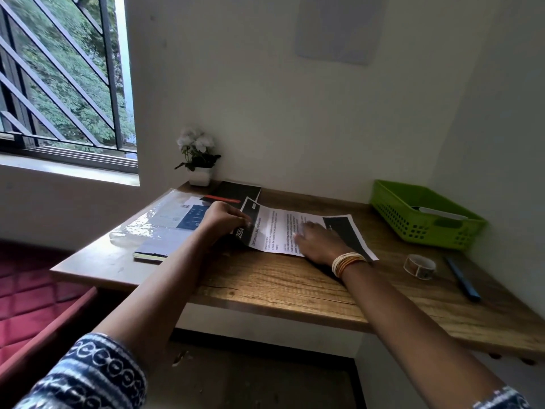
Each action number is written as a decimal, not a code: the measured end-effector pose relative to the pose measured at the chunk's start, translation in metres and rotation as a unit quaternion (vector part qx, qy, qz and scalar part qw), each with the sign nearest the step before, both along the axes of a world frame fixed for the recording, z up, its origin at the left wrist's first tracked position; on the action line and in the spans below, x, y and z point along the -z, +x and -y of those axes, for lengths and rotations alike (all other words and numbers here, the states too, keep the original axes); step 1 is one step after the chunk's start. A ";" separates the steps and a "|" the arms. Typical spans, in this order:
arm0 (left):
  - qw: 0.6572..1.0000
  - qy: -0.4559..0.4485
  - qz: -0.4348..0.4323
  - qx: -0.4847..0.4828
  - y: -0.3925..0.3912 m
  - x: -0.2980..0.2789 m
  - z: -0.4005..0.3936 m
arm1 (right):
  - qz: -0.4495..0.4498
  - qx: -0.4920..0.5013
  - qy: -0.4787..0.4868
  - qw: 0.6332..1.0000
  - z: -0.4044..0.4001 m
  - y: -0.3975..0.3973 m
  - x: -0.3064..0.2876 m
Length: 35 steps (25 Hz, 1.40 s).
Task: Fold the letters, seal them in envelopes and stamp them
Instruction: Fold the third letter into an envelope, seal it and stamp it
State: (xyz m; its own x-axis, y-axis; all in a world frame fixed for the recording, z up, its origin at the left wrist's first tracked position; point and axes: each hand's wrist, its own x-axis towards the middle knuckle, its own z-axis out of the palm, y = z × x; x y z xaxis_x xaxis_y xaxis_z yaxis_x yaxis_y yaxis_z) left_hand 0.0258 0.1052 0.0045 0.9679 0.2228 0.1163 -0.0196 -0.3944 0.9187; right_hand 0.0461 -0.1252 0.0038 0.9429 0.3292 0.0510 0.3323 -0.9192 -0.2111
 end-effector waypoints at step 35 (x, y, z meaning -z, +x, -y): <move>0.959 0.224 0.017 0.171 -0.019 -0.006 0.039 | -0.019 0.027 0.371 0.928 -0.001 -0.008 -0.002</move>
State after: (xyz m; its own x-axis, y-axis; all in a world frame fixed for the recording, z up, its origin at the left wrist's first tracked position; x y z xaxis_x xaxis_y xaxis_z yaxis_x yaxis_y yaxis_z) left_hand 0.0070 0.0665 0.0102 0.9694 -0.1869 0.1589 -0.2451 -0.7143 0.6555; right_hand 0.0383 -0.1246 0.0055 0.9628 0.1683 0.2114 0.2693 -0.5319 -0.8028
